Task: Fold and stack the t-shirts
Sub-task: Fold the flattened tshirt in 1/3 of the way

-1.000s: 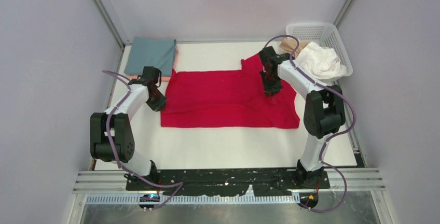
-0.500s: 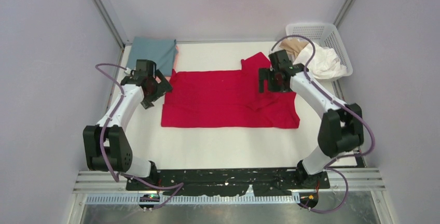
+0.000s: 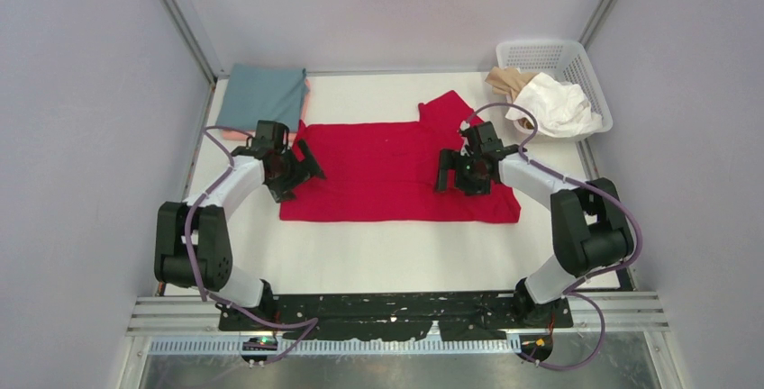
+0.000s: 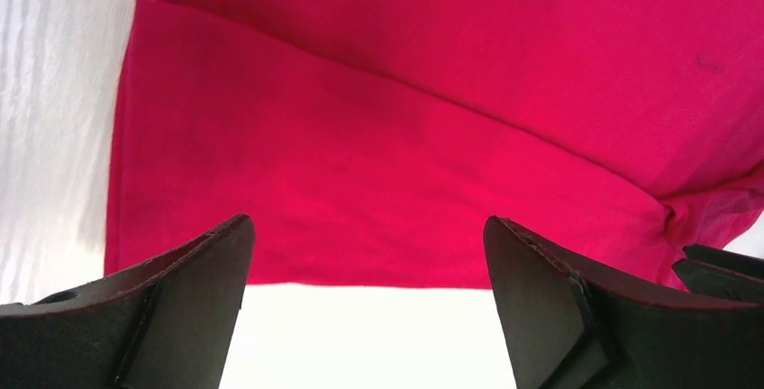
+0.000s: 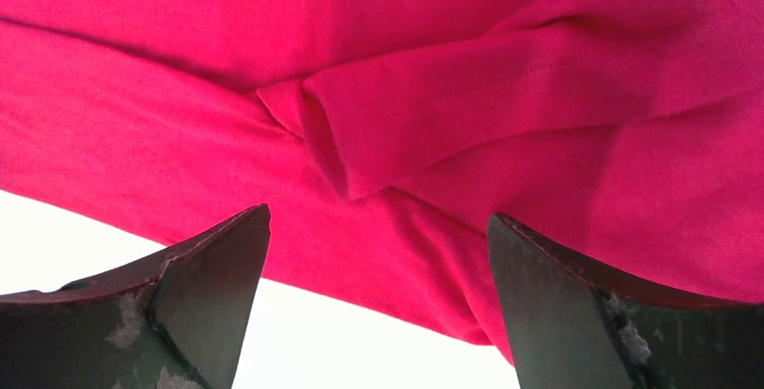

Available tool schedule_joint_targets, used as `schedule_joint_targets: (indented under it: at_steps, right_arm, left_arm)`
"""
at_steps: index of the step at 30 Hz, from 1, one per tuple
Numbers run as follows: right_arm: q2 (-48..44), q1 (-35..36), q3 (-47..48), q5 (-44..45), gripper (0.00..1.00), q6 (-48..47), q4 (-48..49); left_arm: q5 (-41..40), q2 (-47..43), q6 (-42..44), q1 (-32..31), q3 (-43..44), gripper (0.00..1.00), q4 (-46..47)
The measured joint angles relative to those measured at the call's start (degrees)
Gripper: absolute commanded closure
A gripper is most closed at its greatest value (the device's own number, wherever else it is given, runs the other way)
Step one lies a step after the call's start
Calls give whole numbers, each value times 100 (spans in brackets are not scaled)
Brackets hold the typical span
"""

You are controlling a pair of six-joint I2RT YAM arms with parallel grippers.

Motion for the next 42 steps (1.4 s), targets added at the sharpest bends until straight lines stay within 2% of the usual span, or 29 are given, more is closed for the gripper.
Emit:
schedule_joint_targets:
  at_steps: [6, 18, 24, 27, 33, 38, 42]
  right_arm:
    - [435, 0, 164, 13, 5, 57, 549]
    - [1821, 0, 2017, 245, 5, -9, 925]
    - [1788, 0, 2288, 269, 5, -76, 1211]
    - [1300, 0, 1676, 428, 5, -94, 1390]
    - [-245, 0, -396, 691, 5, 149, 1373]
    - [-420, 0, -970, 870, 5, 280, 1331]
    - [-699, 0, -1331, 870, 5, 407, 1567]
  left_arm:
    - [-28, 289, 7, 0, -46, 0, 168]
    - [-280, 352, 144, 0, -48, 0, 149]
    - [-286, 358, 149, 0, -46, 0, 142]
    - [-280, 358, 149, 0, -44, 0, 149]
    - [-140, 435, 144, -2, -11, 1, 227]
    - [26, 686, 140, -2, -39, 0, 380]
    - [61, 426, 138, -2, -382, 0, 704]
